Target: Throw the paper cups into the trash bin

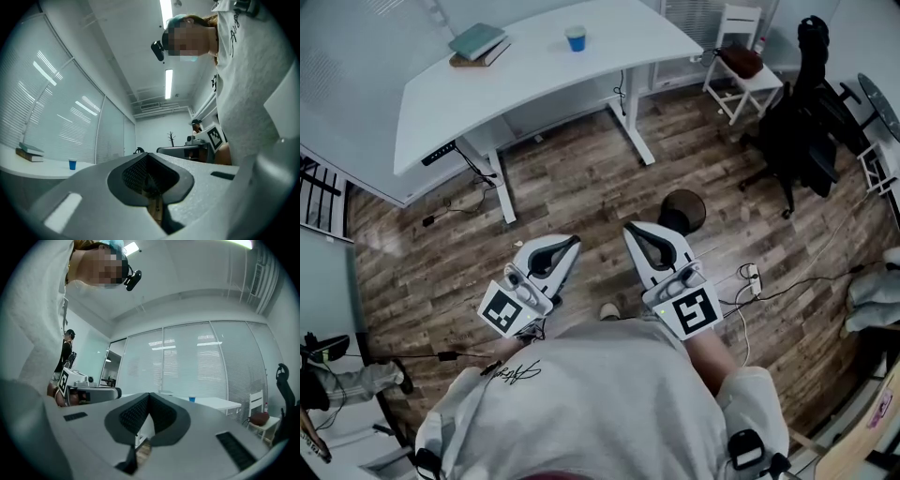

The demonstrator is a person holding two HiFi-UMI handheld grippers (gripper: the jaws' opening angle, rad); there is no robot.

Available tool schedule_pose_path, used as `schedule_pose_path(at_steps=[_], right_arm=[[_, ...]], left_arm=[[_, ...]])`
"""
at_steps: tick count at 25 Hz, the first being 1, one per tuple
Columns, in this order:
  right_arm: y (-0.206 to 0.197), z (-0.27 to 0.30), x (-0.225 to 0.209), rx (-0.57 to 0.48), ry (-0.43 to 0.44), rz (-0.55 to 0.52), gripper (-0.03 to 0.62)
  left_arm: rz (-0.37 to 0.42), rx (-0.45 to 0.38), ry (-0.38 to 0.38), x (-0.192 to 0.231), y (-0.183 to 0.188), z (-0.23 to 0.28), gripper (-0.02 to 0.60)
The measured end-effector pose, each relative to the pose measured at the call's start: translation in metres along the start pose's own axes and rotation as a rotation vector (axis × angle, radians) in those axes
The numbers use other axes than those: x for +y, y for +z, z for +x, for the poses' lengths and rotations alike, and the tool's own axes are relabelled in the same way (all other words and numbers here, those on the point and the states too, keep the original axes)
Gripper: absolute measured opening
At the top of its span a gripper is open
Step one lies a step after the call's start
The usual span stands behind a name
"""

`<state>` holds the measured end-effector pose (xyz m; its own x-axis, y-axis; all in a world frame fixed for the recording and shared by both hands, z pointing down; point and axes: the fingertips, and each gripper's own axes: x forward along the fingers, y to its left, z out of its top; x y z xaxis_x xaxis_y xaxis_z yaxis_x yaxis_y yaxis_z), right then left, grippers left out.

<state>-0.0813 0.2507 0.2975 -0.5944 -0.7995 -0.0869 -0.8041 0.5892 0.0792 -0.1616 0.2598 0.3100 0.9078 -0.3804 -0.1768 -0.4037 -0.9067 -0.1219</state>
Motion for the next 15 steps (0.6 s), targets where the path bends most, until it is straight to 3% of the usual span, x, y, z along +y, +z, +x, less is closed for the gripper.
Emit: schedule_pose_path(at_steps=[15], right_arm=[[0.006,0.001,0.007,-0.053,-0.028,0.021,0.011]], left_arm=[[-0.015,-0.018,0.007,0.003,0.004,-0.015,-0.006]])
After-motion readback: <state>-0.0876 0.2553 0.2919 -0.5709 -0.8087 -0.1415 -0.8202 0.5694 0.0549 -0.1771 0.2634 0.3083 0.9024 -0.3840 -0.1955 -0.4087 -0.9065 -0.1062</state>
